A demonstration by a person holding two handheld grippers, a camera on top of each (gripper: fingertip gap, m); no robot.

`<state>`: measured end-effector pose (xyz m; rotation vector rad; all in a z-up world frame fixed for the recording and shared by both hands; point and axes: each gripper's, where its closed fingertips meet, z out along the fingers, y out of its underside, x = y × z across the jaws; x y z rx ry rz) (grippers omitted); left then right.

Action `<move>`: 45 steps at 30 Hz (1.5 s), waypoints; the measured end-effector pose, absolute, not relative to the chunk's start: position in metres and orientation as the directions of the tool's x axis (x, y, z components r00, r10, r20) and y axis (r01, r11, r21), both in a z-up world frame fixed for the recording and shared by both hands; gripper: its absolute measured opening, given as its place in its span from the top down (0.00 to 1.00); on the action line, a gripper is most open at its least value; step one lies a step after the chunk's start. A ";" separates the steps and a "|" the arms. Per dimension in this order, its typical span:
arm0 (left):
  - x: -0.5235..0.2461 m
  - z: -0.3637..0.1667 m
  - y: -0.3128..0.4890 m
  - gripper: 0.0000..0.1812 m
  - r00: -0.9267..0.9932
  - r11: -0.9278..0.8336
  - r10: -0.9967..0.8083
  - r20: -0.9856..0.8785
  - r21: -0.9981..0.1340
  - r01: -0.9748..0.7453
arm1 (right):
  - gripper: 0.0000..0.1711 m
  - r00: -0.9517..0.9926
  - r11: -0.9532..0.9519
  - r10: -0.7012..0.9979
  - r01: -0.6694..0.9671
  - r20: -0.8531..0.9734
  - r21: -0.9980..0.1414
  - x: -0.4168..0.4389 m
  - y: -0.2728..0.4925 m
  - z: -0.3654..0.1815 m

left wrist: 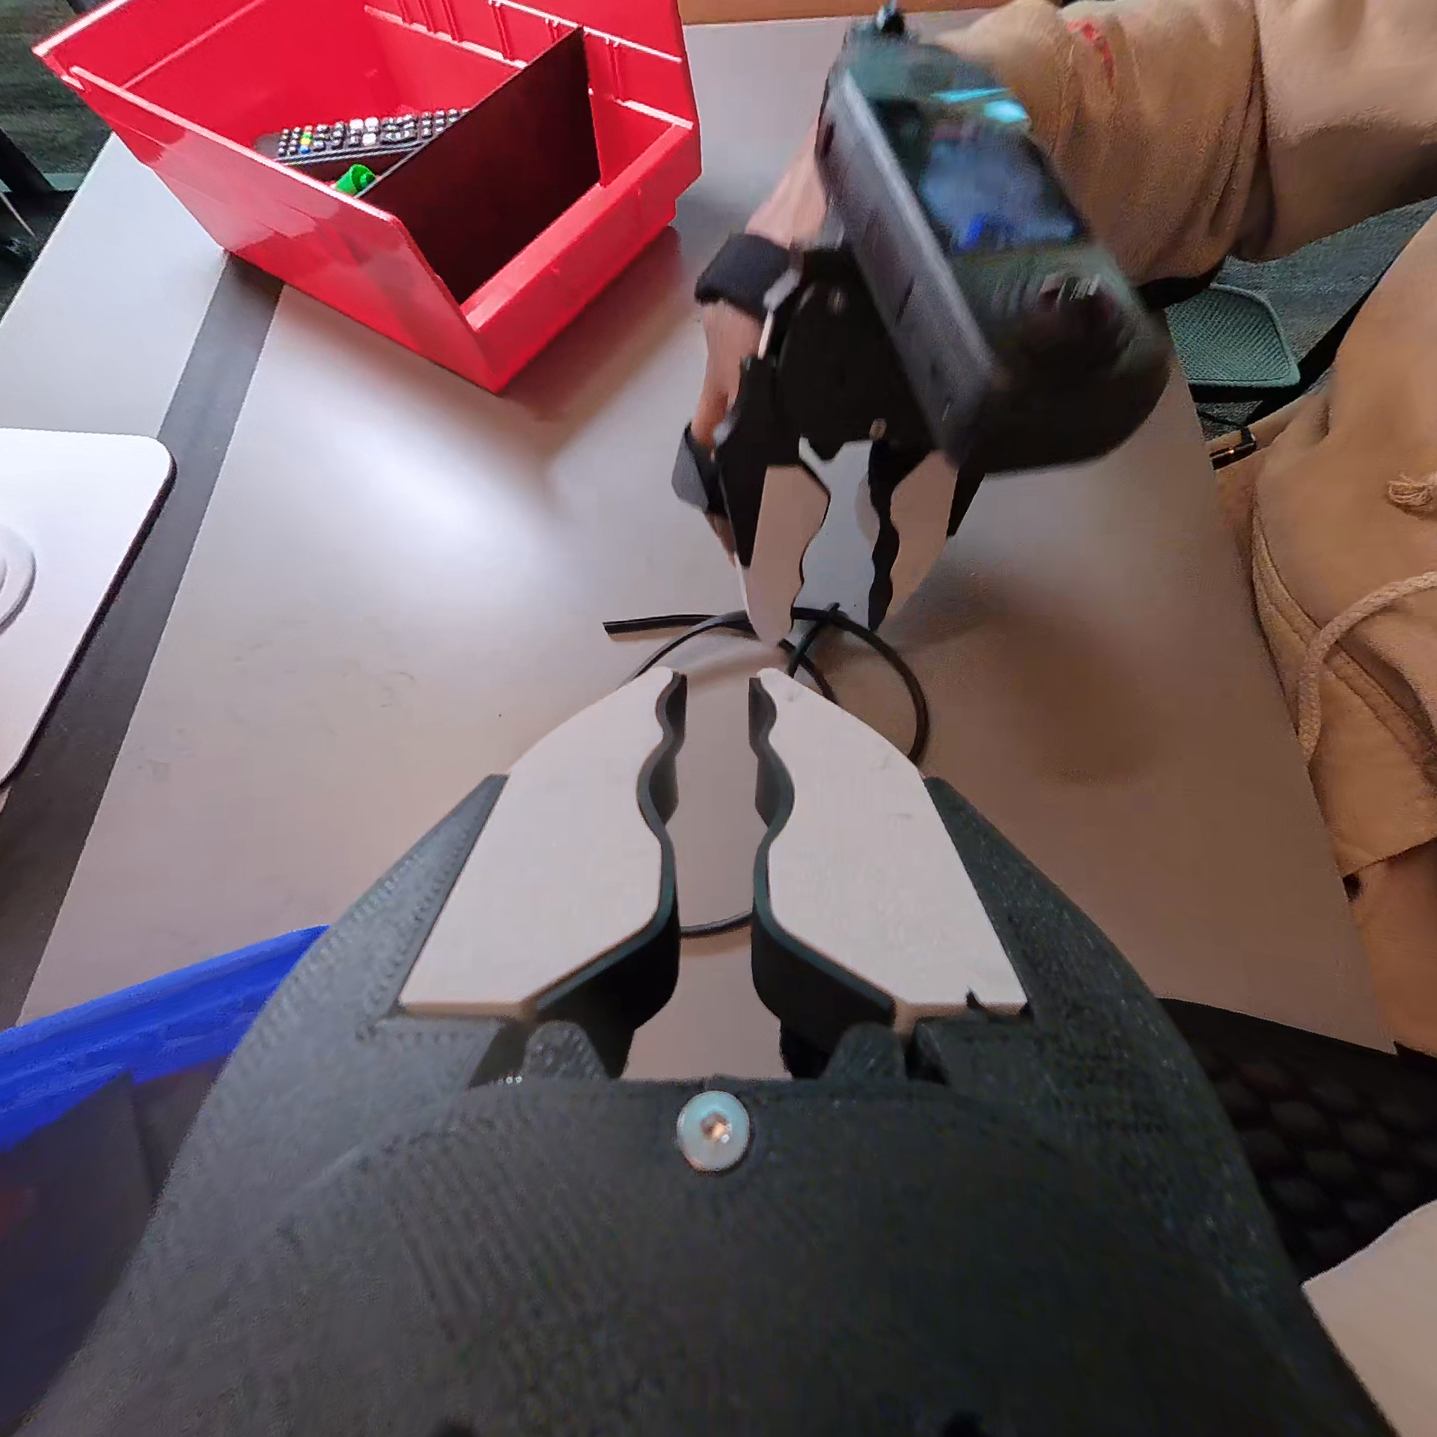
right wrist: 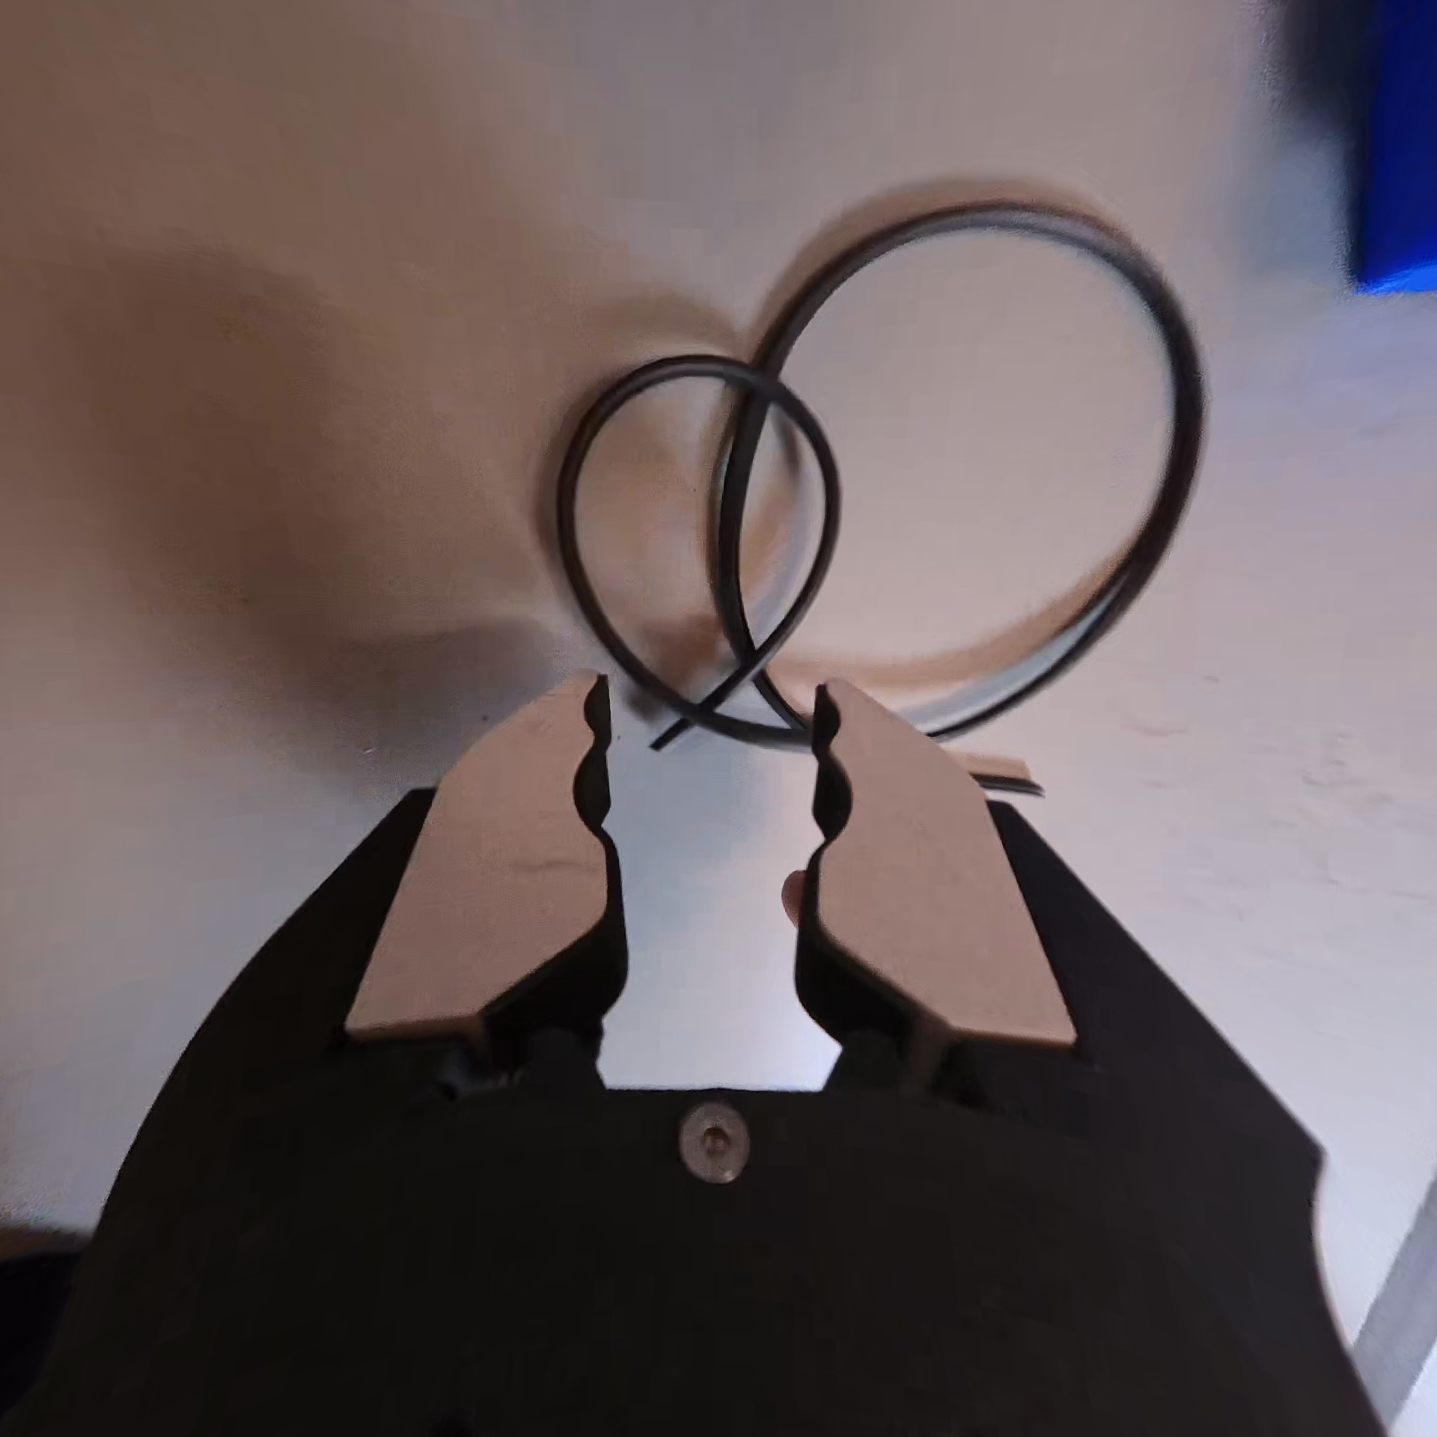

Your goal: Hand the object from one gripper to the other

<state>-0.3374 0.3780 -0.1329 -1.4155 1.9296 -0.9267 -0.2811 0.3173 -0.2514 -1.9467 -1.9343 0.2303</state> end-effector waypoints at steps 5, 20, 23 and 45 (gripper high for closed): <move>-0.340 -0.127 0.380 0.92 -0.271 0.197 -0.961 -0.049 -0.810 -0.553 | 0.77 0.020 -0.001 0.998 0.942 0.052 -0.337 -0.290 0.319 -0.268; -0.353 -0.086 0.376 0.91 -0.231 0.229 -0.964 -0.134 -0.860 -0.456 | 0.96 0.087 -0.017 0.980 0.935 0.182 -0.355 -0.278 0.327 -0.205; -0.352 -0.071 0.388 0.88 -0.141 0.218 -0.975 -0.173 -0.877 -0.428 | 0.96 0.184 -0.060 0.937 0.922 0.296 -0.383 -0.244 0.334 -0.140; -0.343 -0.068 0.470 0.78 0.306 0.073 -0.933 -0.192 -0.930 -0.360 | 0.95 0.627 -0.703 0.304 0.656 0.718 -0.275 0.112 0.478 -0.089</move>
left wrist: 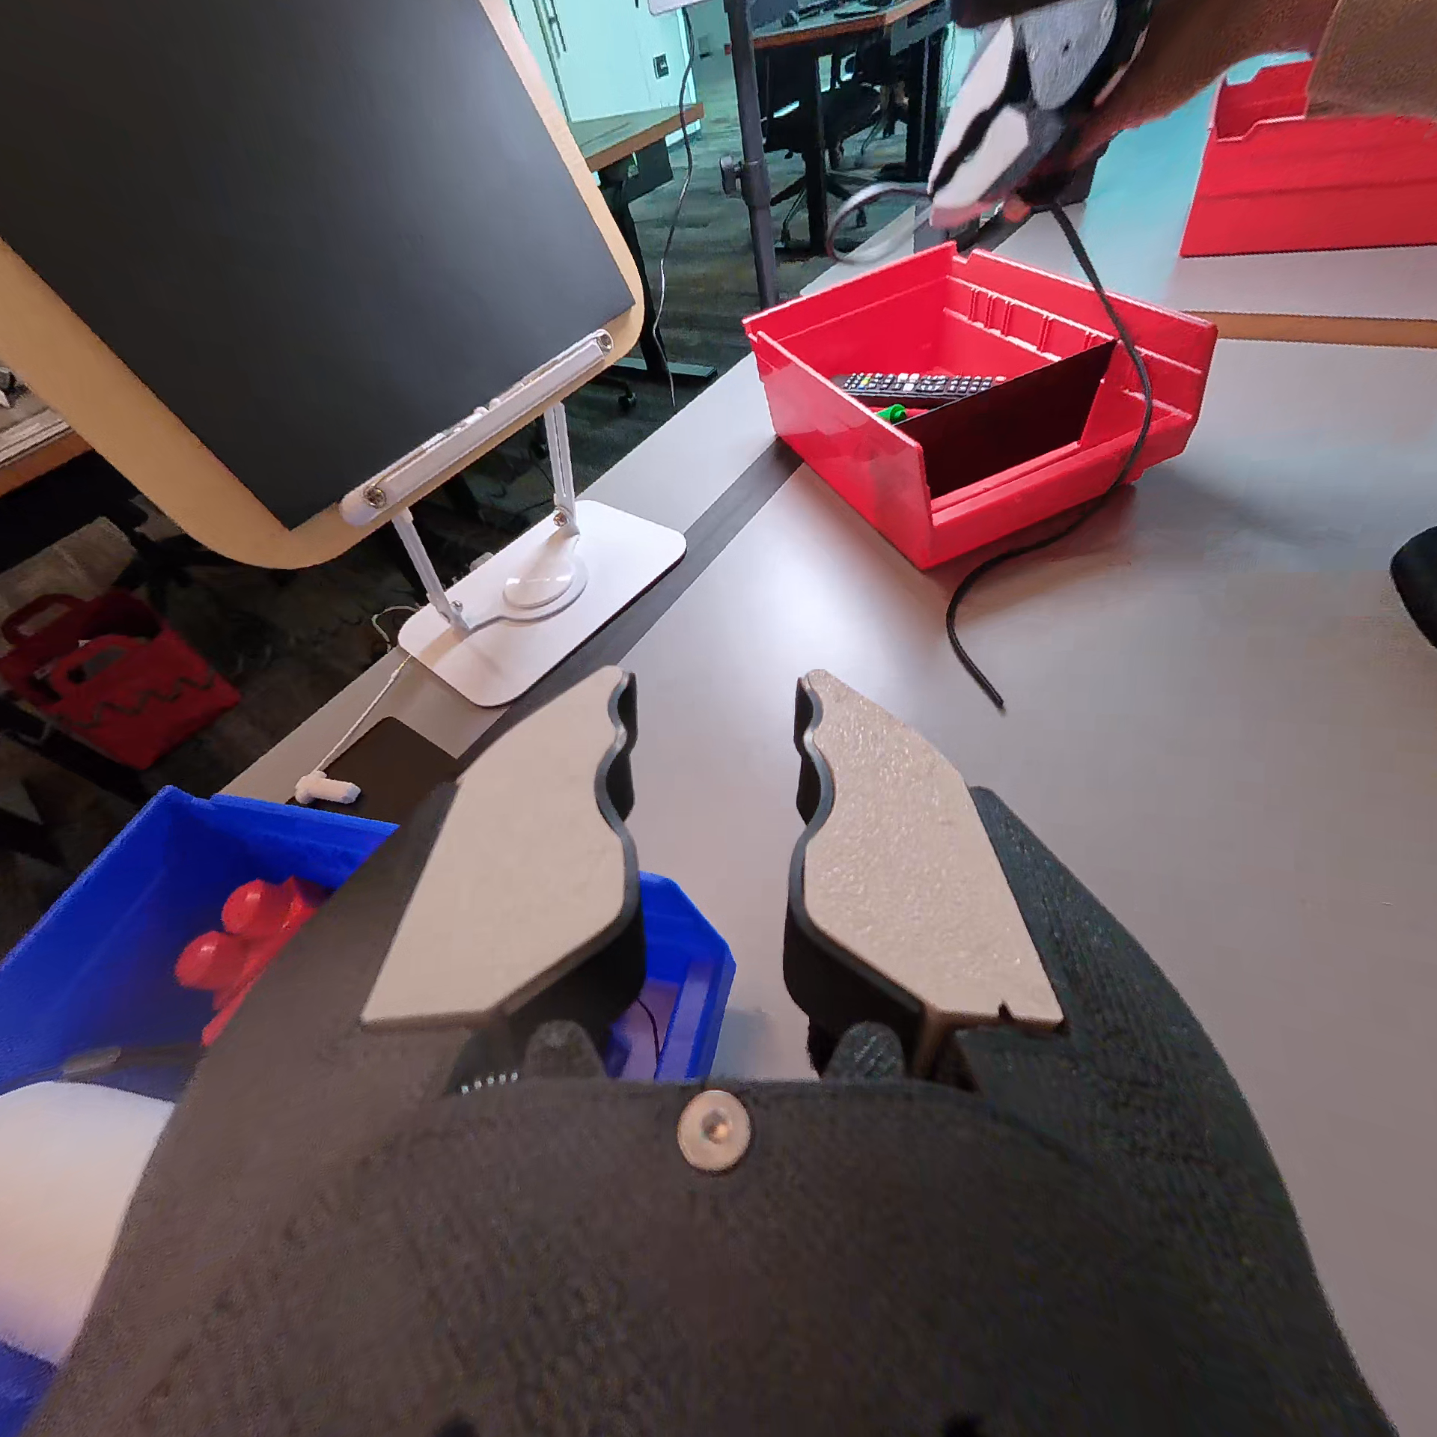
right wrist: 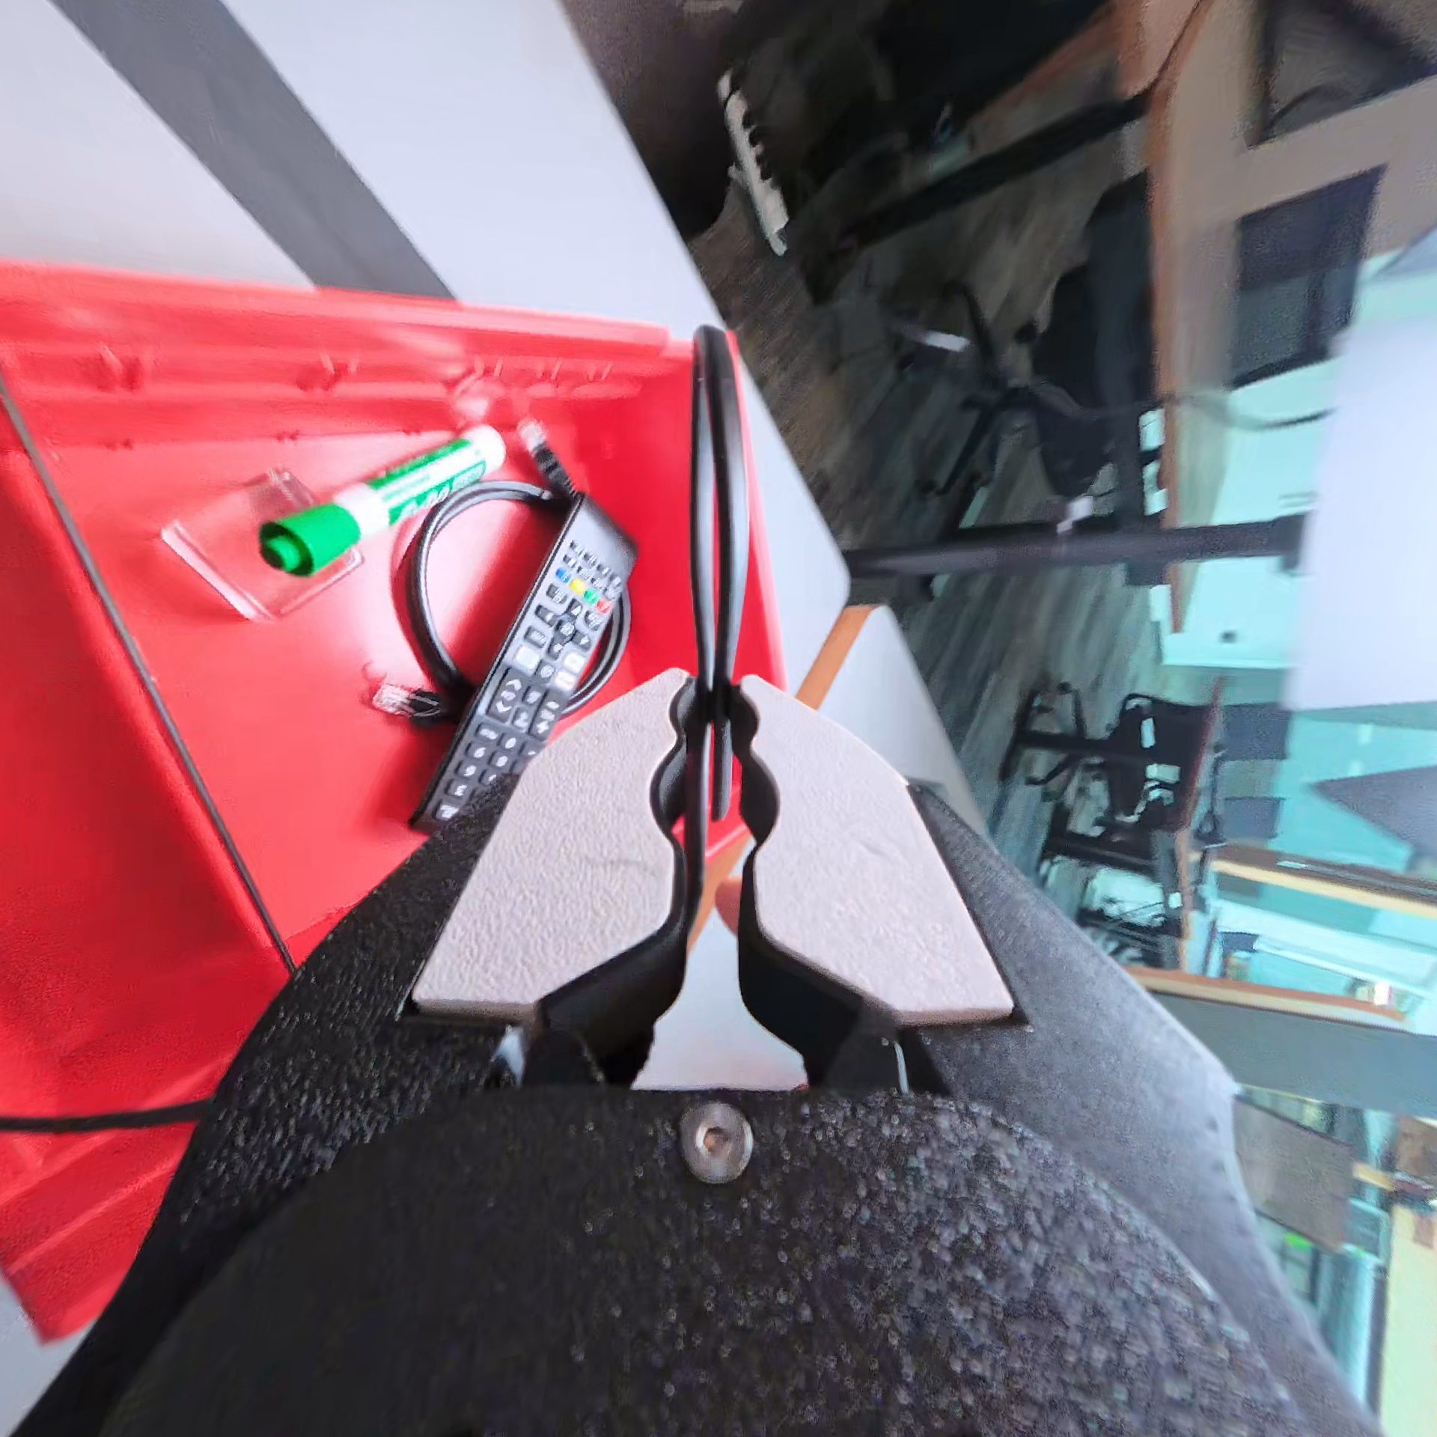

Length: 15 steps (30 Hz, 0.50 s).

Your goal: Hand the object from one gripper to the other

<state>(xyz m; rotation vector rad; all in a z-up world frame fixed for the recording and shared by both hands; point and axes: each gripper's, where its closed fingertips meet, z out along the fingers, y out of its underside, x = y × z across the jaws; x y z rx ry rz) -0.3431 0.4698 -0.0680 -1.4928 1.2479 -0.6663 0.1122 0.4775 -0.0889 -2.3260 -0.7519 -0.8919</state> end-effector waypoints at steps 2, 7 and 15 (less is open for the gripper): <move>-0.344 -0.070 0.471 0.78 0.308 0.074 -0.931 -0.196 -0.927 -0.367 | 0.87 0.658 -0.738 0.333 0.628 0.676 -0.247 0.123 0.473 -0.121; -0.344 -0.077 0.478 0.79 0.312 0.042 -0.936 -0.162 -0.933 -0.357 | 0.77 0.673 -0.644 0.373 0.683 0.638 -0.344 0.095 0.466 -0.118; -0.337 -0.091 0.475 0.79 0.290 0.040 -0.942 -0.166 -0.918 -0.396 | 0.80 0.415 -0.402 0.828 0.908 0.377 -0.118 -0.037 0.370 -0.180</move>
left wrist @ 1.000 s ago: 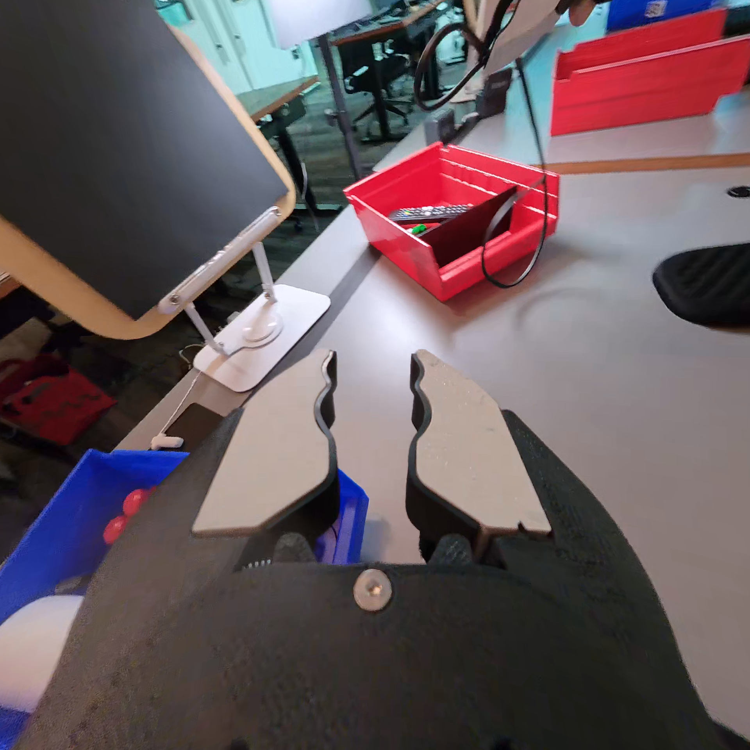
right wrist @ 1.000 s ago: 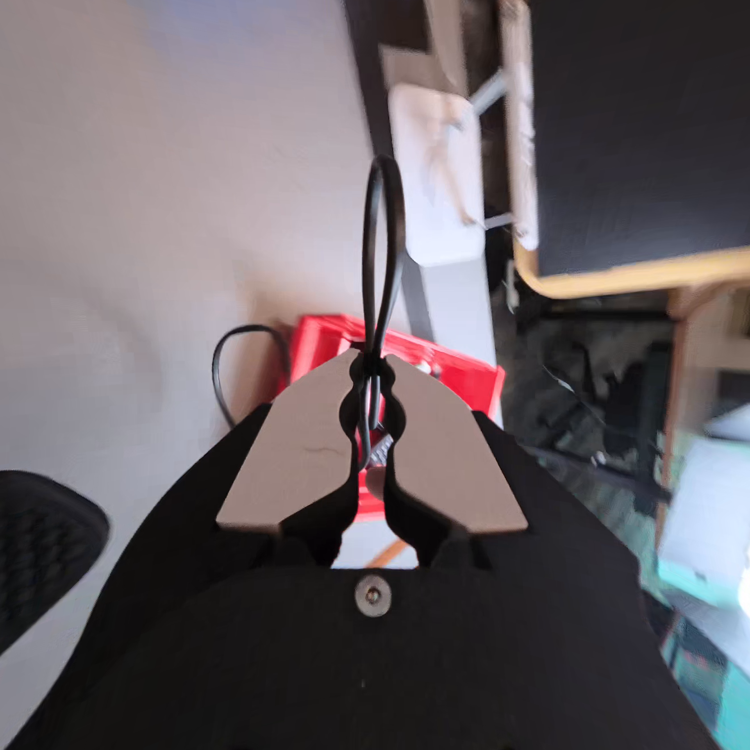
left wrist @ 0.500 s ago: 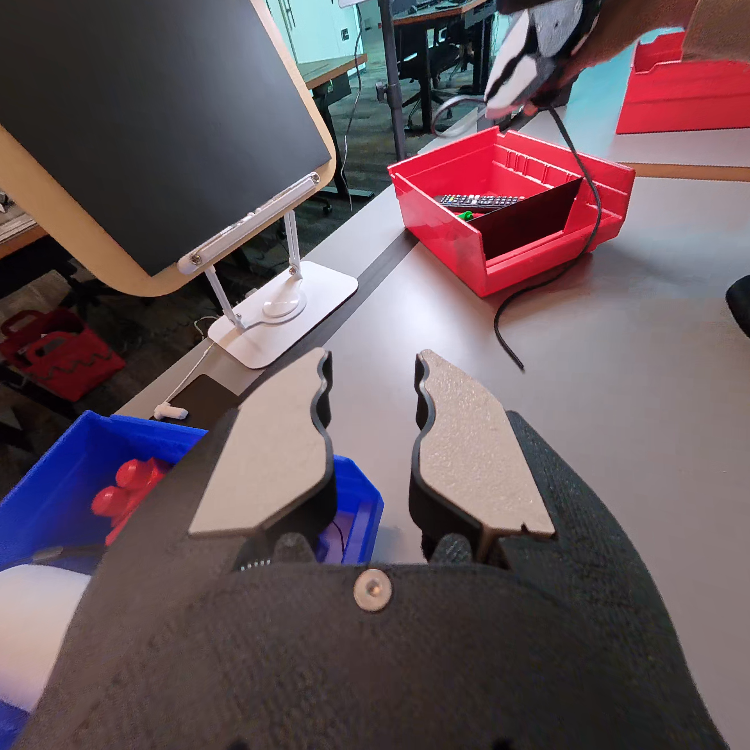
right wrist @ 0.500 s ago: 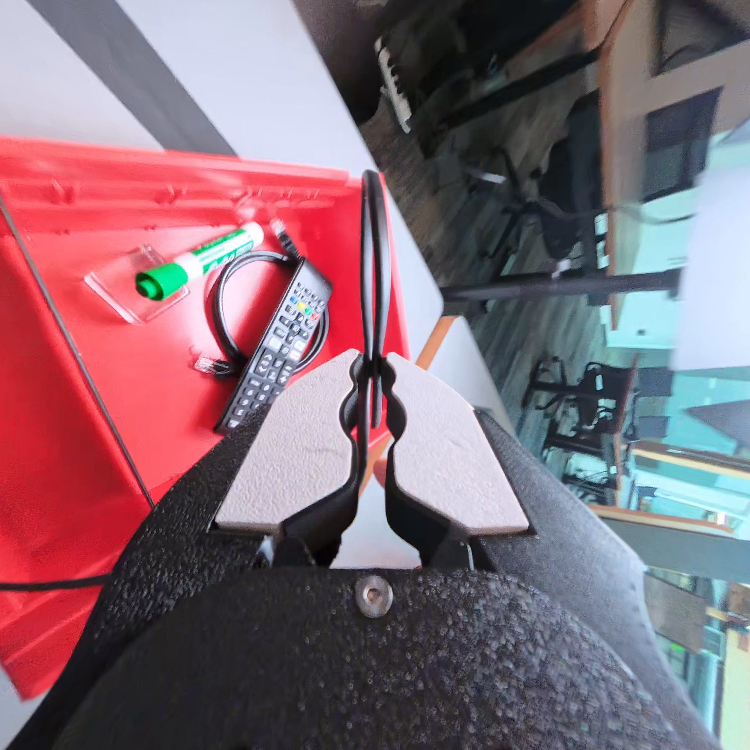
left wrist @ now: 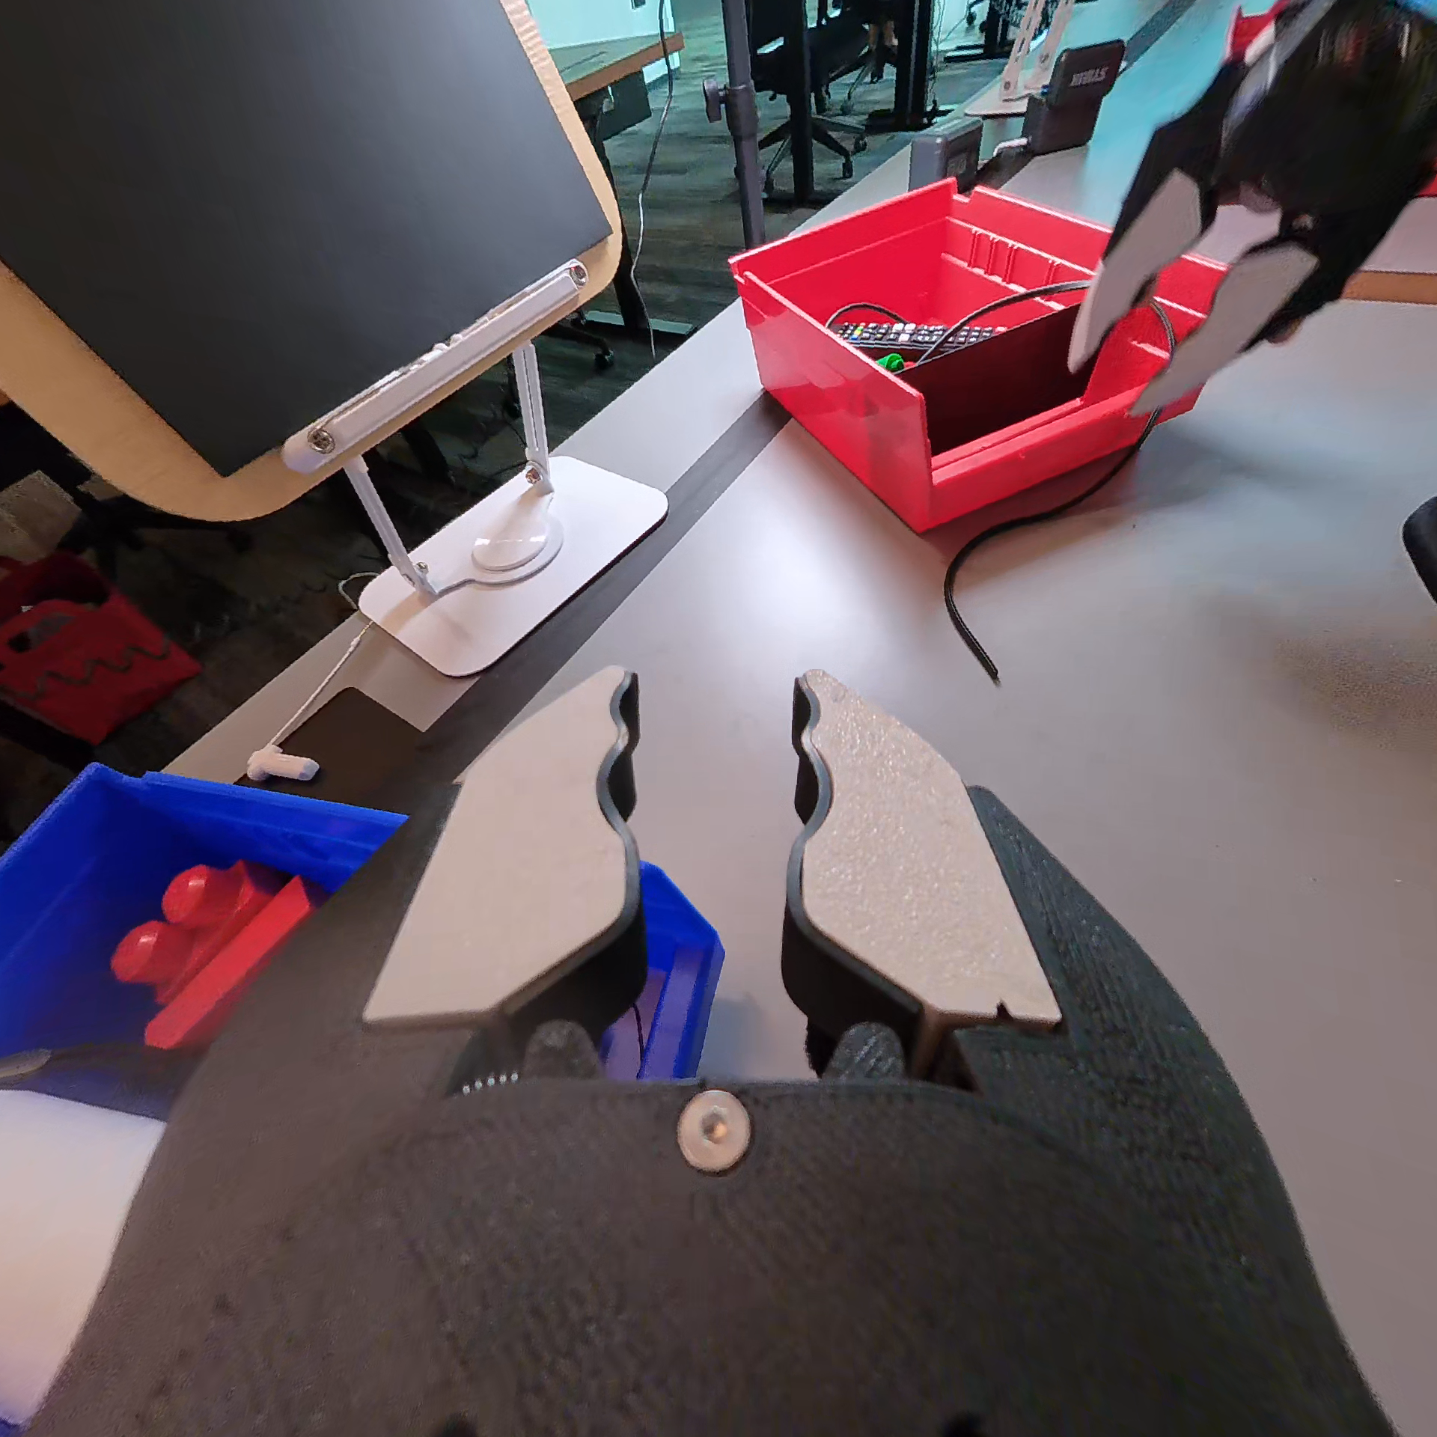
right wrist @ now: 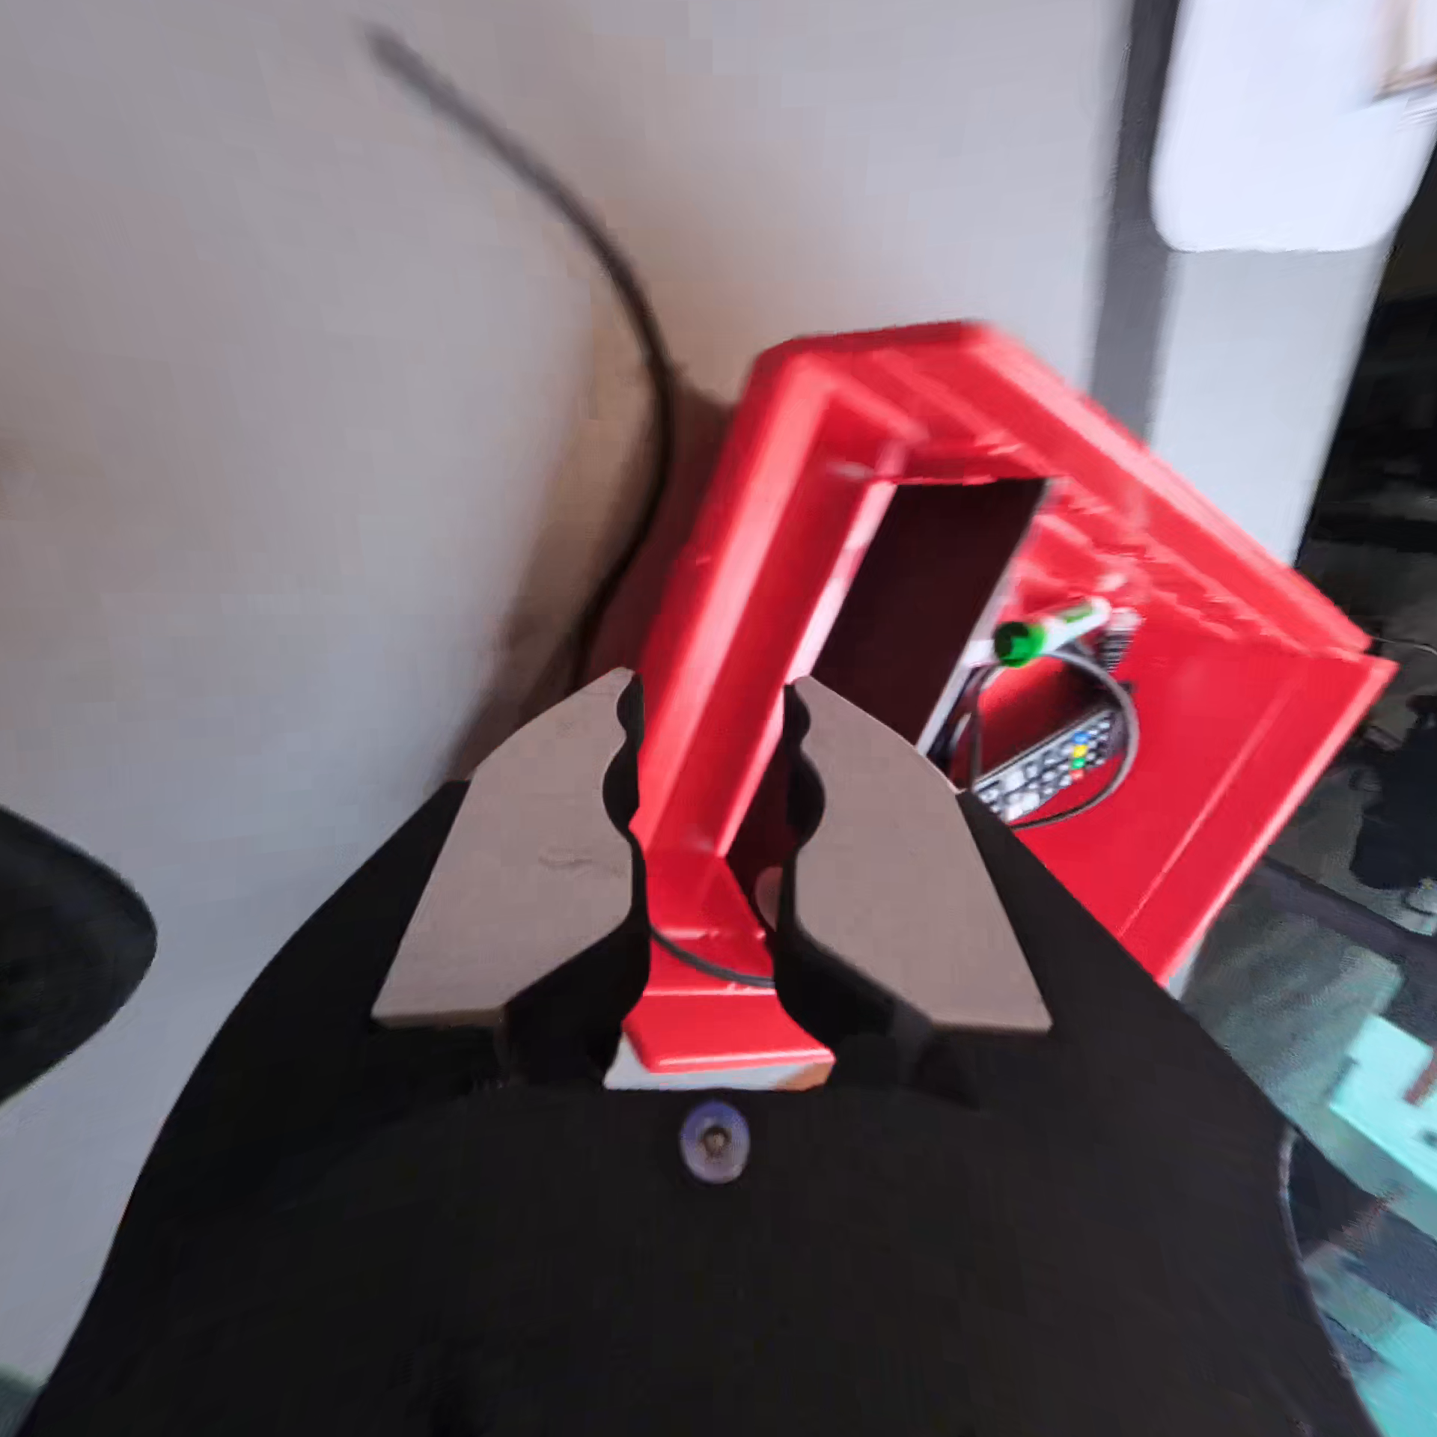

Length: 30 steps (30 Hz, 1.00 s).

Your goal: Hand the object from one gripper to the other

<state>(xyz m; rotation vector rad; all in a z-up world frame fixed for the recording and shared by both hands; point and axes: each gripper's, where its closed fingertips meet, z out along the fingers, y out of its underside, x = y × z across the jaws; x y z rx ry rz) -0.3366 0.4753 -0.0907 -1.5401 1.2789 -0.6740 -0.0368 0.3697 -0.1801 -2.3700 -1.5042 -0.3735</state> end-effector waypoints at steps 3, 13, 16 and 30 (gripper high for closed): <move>-0.336 -0.090 0.473 0.79 0.286 0.045 -0.943 -0.170 -0.917 -0.397 | 0.75 0.274 -0.359 0.887 0.915 0.371 0.182 -0.016 0.338 -0.215; -0.337 -0.089 0.473 0.80 0.289 0.049 -0.941 -0.174 -0.918 -0.393 | 0.96 0.241 -0.378 0.869 0.887 0.433 0.266 0.017 0.323 -0.203; -0.337 -0.091 0.474 0.80 0.289 0.045 -0.942 -0.171 -0.917 -0.396 | 0.97 0.296 -0.415 0.826 0.895 0.479 0.164 0.014 0.333 -0.169; -0.338 -0.100 0.480 0.81 0.294 0.033 -0.941 -0.166 -0.912 -0.410 | 0.97 0.453 -0.616 0.135 0.735 0.881 -0.284 0.135 0.437 0.026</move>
